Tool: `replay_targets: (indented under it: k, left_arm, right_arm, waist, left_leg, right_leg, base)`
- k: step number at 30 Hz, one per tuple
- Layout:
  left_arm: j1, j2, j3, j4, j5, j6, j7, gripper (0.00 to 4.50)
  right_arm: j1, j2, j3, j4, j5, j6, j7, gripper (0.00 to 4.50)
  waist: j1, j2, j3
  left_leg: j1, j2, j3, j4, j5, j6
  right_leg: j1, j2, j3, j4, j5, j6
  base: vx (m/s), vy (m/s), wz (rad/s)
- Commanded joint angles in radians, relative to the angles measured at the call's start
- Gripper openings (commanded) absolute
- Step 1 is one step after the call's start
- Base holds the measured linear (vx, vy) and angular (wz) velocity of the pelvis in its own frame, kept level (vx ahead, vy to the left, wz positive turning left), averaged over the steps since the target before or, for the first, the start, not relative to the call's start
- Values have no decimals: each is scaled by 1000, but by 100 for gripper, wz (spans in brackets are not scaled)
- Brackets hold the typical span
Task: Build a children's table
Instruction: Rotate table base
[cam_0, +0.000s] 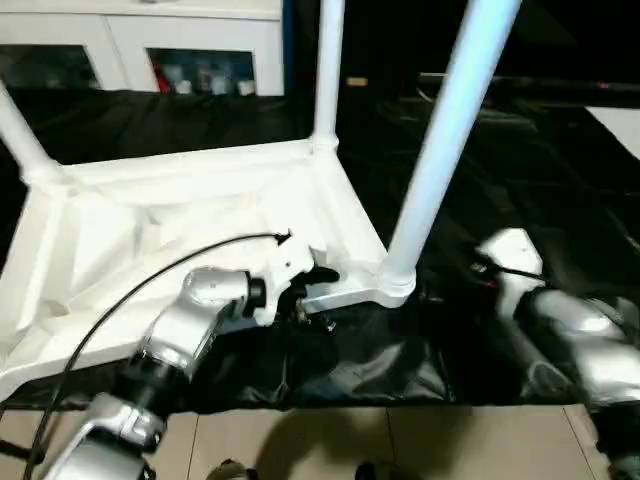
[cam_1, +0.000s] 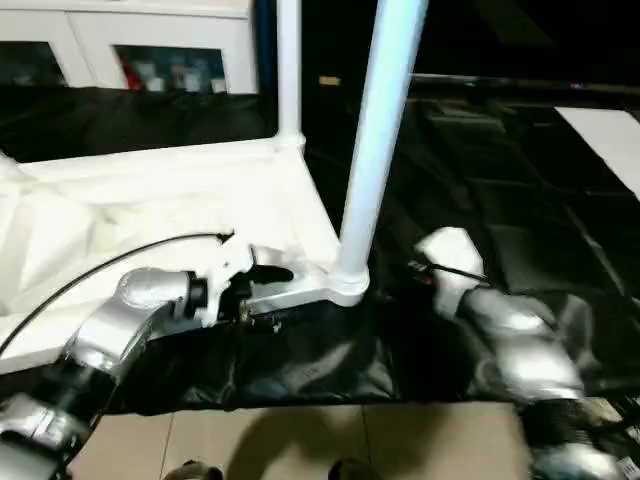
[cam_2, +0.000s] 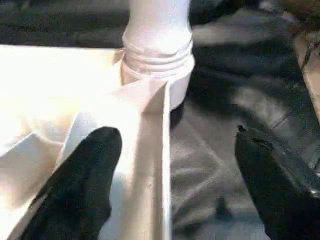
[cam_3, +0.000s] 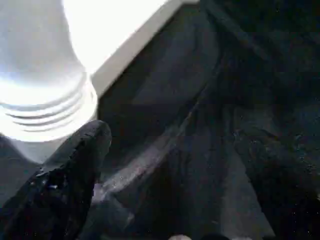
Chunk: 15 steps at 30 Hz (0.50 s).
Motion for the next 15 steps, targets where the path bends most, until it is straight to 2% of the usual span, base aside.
replay_targets:
  k: [1, 5, 7, 8, 9, 11, 15]
  left_arm:
    - [-21, 12, -23, 5, 23, 16, -6, 370]
    - [-58, 22, -34, 51, 42, 47, -25, 338]
    - [-67, 21, -35, 66, 50, 53, -27, 329]
    - [-69, 21, -36, 70, 53, 52, -27, 326]
    - [-81, 21, -37, 88, 63, 55, -21, 300]
    - [-94, 19, -36, 100, 64, 60, -19, 289]
    - [-110, 16, -39, 102, 62, 102, -27, 267]
  right_arm:
    - [21, -25, -3, -64, 29, 33, 64, 450]
    - [96, -75, -11, -197, 86, 101, 142, 450]
    - [105, -81, -7, -217, 99, 117, 148, 450]
    - [107, -81, -6, -221, 101, 120, 148, 450]
    - [113, -83, -1, -239, 108, 135, 144, 450]
    - [113, -75, 3, -248, 106, 146, 136, 450]
    - [106, -50, 12, -276, 98, 179, 109, 450]
  waist:
    - [3, 3, -80]
    - [8, 7, -86]
    - [9, 7, -88]
    - [9, 13, -88]
    - [8, 12, -88]
    - [9, 13, -89]
    - [10, 15, -90]
  left_leg:
    - [8, 4, -5, -65, -270, 44]
    - [6, 1, -5, -61, -254, 54]
    - [4, 0, -6, -61, -247, 54]
    - [5, 1, -7, -61, -252, 48]
    - [5, 0, -7, -62, -260, 45]
    - [7, 0, -8, -62, -269, 40]
    - [7, 1, -9, -62, -266, 35]
  right_leg:
    - [64, -26, 17, -79, -270, -183]
    - [64, -28, 16, -82, -308, -172]
    - [64, -28, 15, -83, -325, -166]
    - [62, -27, 13, -85, -338, -164]
    - [61, -26, 13, -87, -345, -160]
    - [59, -27, 12, -87, -355, -159]
    - [59, -27, 12, -84, -329, -171]
  base:
    - [0, 0, 0]
    - [0, 0, 0]
    - [0, 0, 0]
    - [0, 0, 0]
    - [0, 0, 0]
    - [0, 0, 0]
    - [0, 0, 0]
